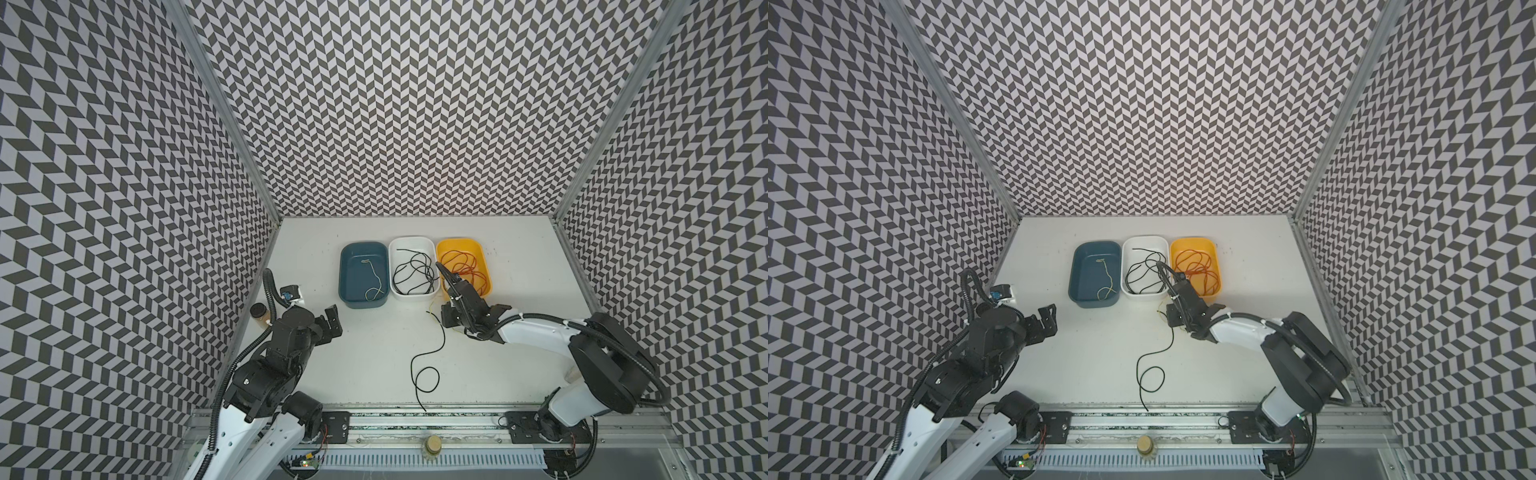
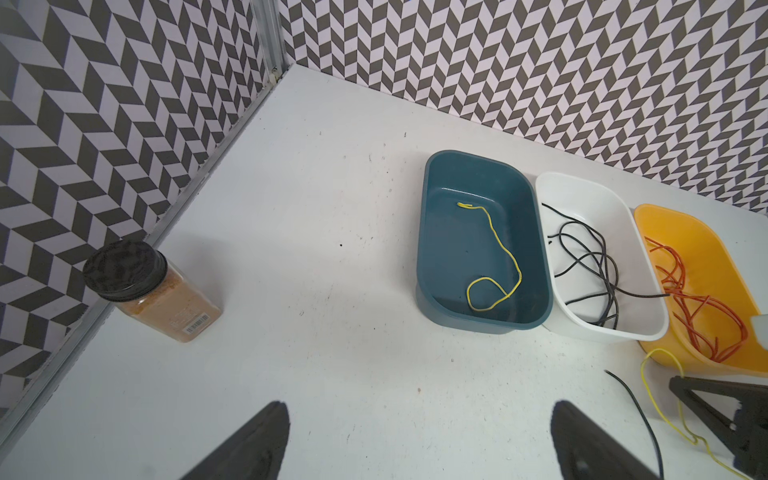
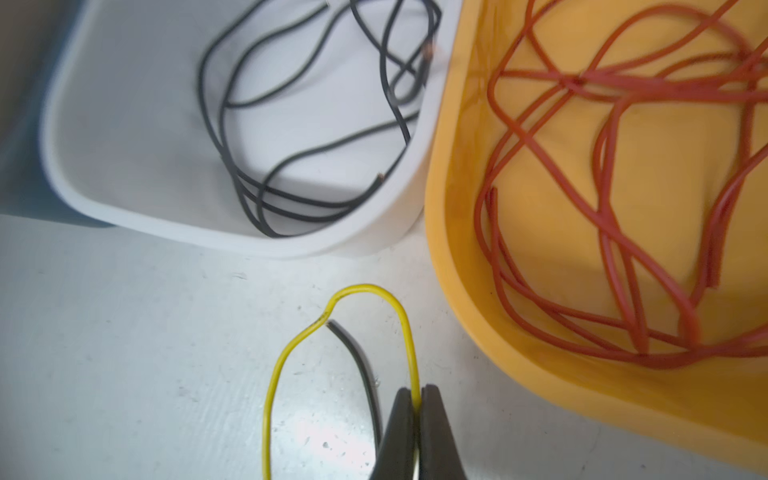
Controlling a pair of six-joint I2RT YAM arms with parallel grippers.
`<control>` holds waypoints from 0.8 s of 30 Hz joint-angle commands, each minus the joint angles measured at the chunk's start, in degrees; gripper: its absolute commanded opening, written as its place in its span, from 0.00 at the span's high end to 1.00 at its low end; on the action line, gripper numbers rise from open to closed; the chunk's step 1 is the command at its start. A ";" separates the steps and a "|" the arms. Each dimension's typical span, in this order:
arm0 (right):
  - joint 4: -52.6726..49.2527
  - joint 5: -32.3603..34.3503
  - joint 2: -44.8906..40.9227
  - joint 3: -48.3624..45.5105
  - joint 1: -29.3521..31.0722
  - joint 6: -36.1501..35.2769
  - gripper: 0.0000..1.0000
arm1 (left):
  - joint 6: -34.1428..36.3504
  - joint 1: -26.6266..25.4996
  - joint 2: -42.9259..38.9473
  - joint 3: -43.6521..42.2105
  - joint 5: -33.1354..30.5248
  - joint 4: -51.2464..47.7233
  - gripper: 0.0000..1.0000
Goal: Untangle the cables
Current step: 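Carry the yellow wire over the teal bin with the right gripper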
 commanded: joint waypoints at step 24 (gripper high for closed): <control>-14.72 -11.19 10.36 34.14 8.32 -0.30 1.00 | -0.70 -0.46 -6.62 -0.68 -2.65 -0.16 0.00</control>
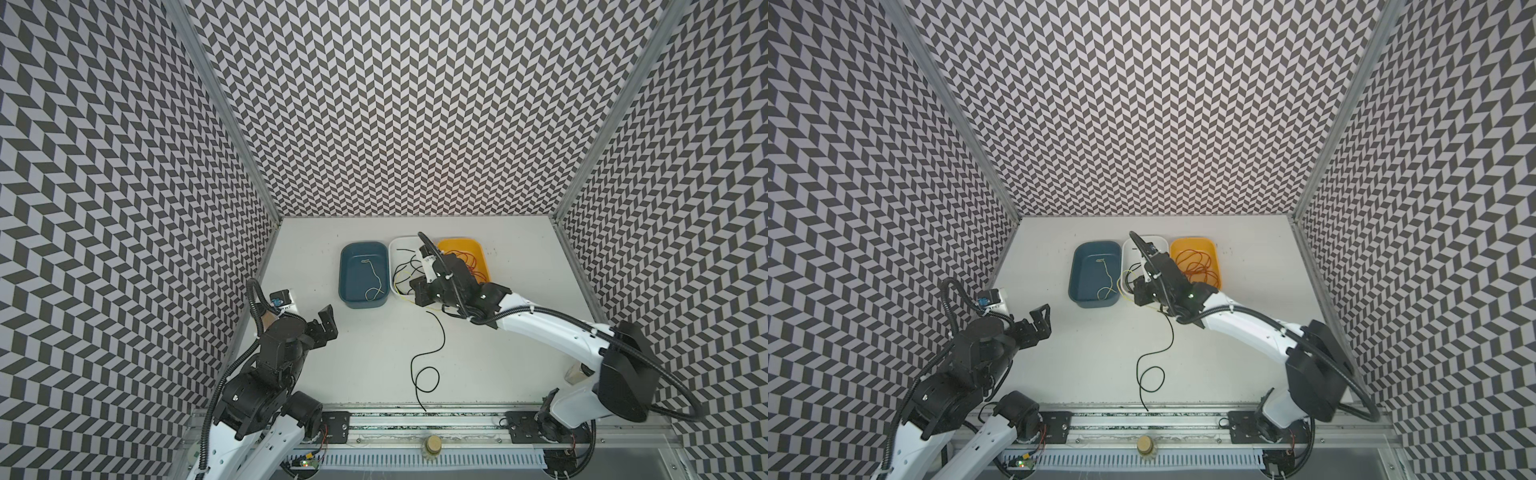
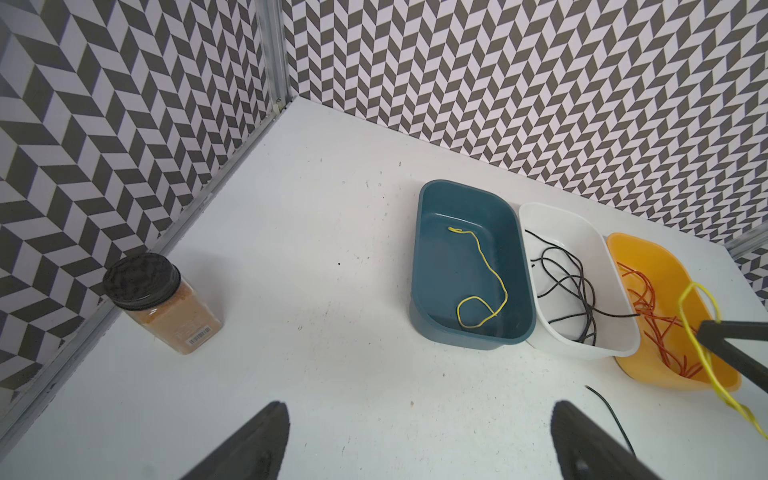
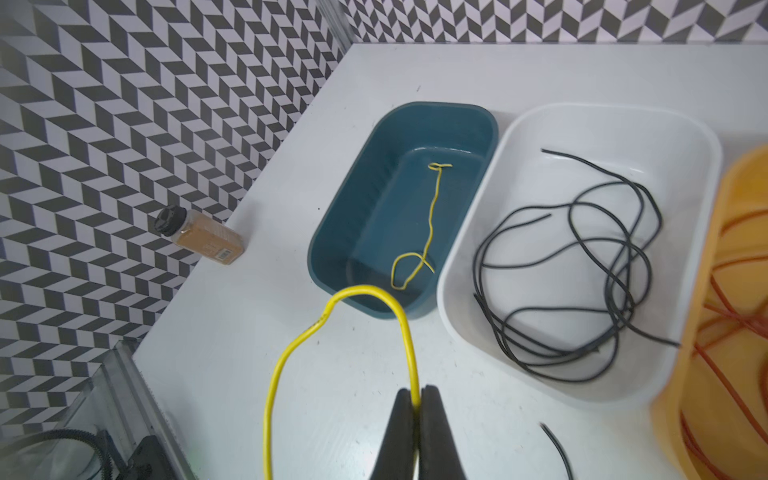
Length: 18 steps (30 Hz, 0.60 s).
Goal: Untangle the cables
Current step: 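Carry the yellow wire over the teal bin with the right gripper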
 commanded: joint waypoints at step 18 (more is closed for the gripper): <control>-12.74 -4.44 38.88 40.92 1.81 -3.82 1.00 | -1.03 -1.37 -2.26 -0.59 -3.40 -0.67 0.00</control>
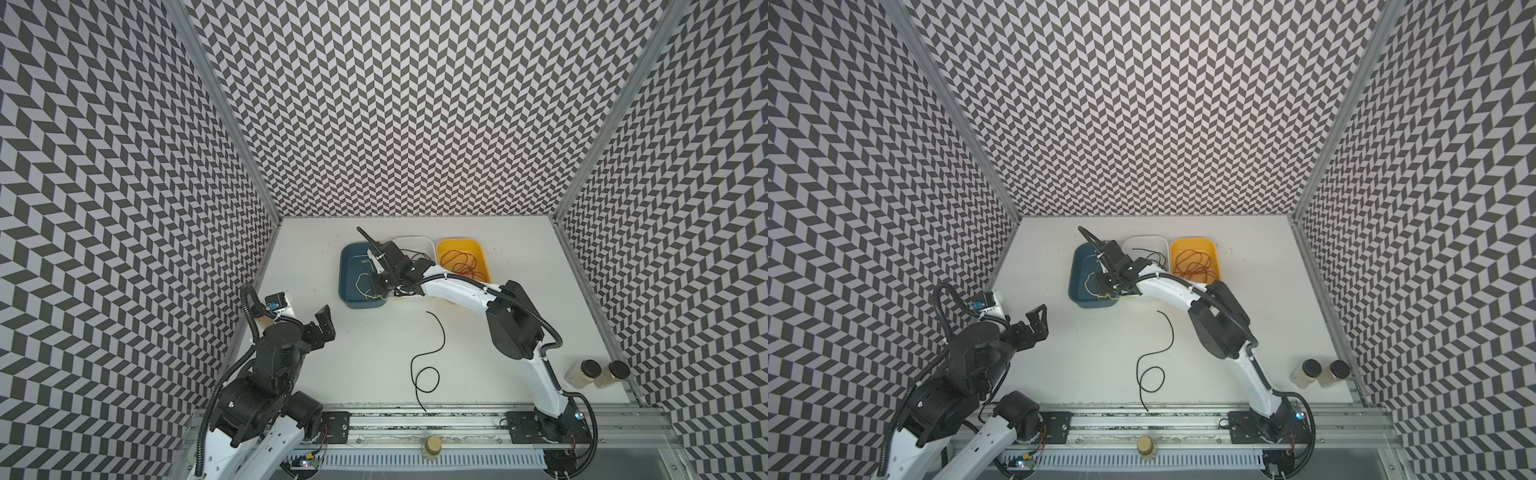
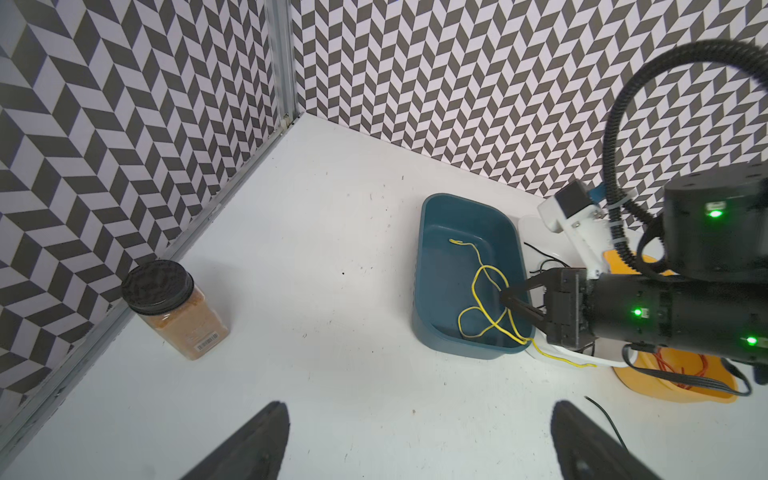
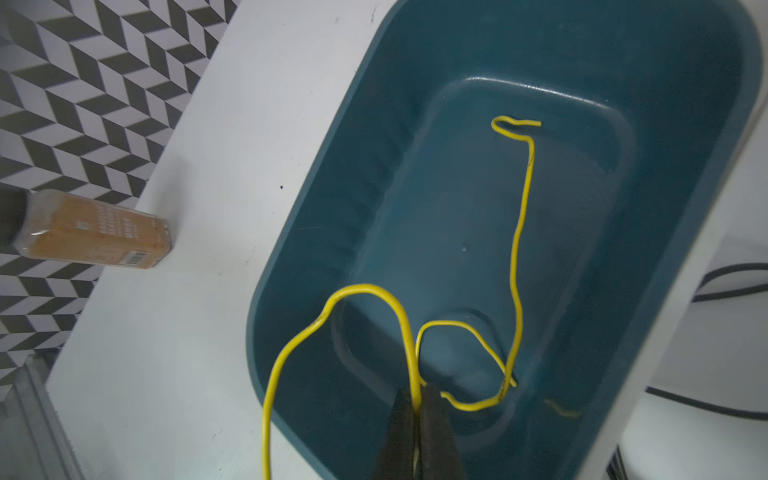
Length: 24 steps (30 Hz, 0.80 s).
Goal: Untangle the cables
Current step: 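Carry the yellow wire over the teal bin with the right gripper, then open the right gripper to release the yellow wire in the teal bin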
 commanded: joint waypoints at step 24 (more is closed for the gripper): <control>-16.49 8.84 21.64 38.87 1.16 -5.08 1.00 | -0.33 -0.30 -0.12 -0.76 0.11 0.21 0.00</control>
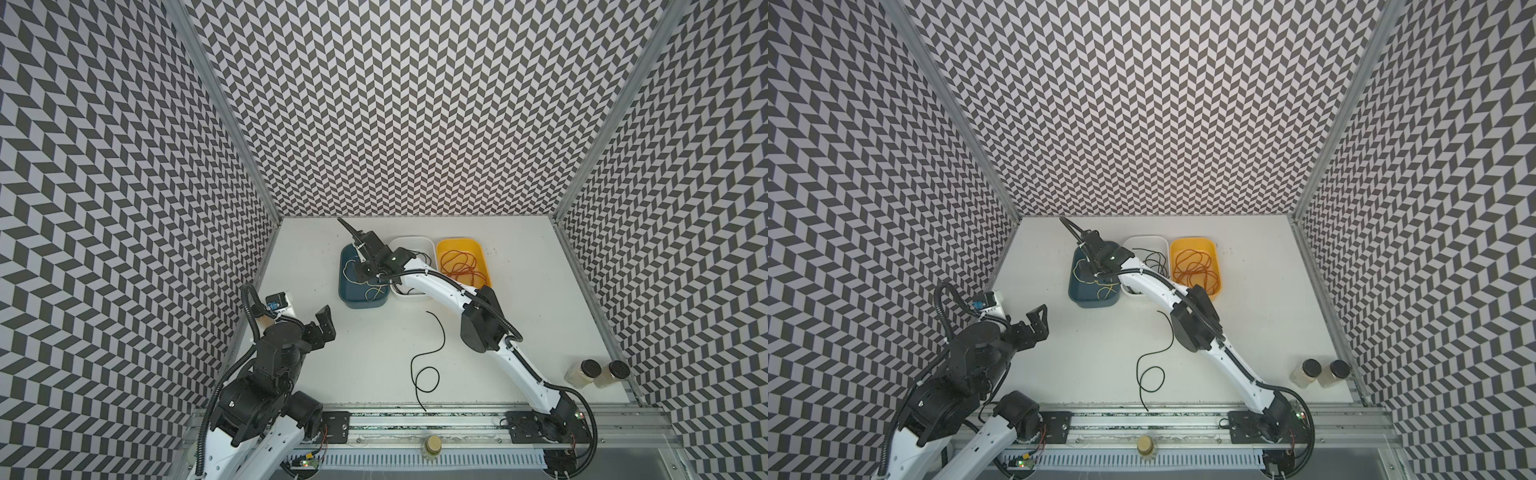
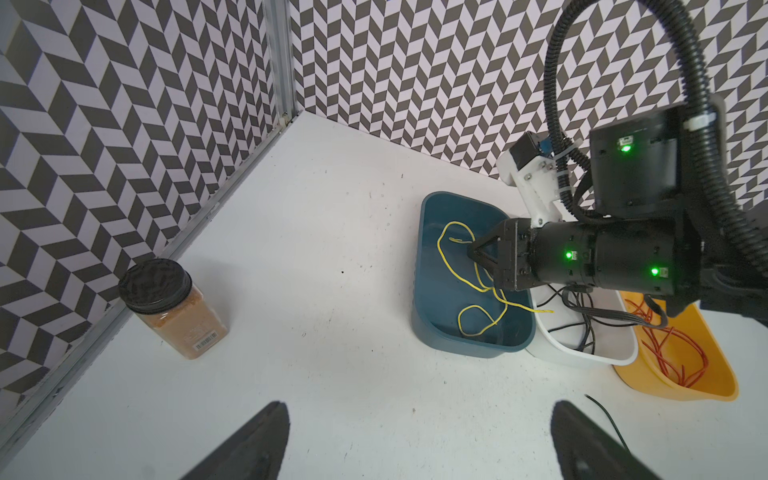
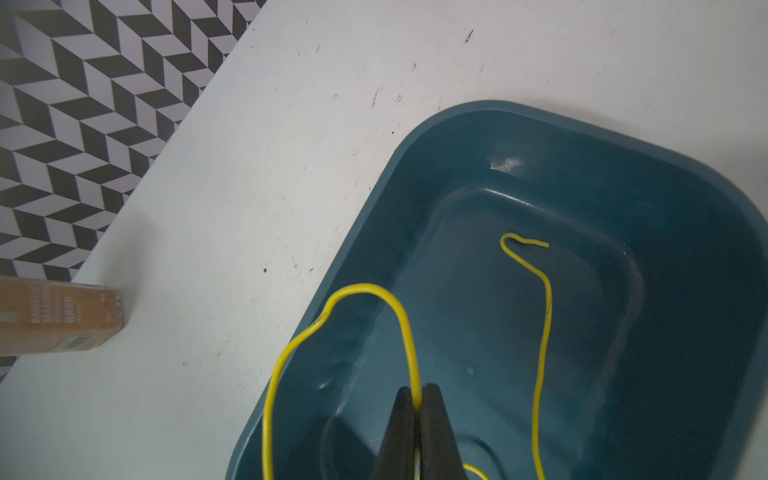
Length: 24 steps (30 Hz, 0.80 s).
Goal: Untangle the cables
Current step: 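Open the right gripper to release the yellow wire in the teal bin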
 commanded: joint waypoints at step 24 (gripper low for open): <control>-4.20 2.43 -5.03 0.58 0.88 -4.48 0.75 | -0.35 -0.43 -0.23 -0.57 -0.29 0.10 0.00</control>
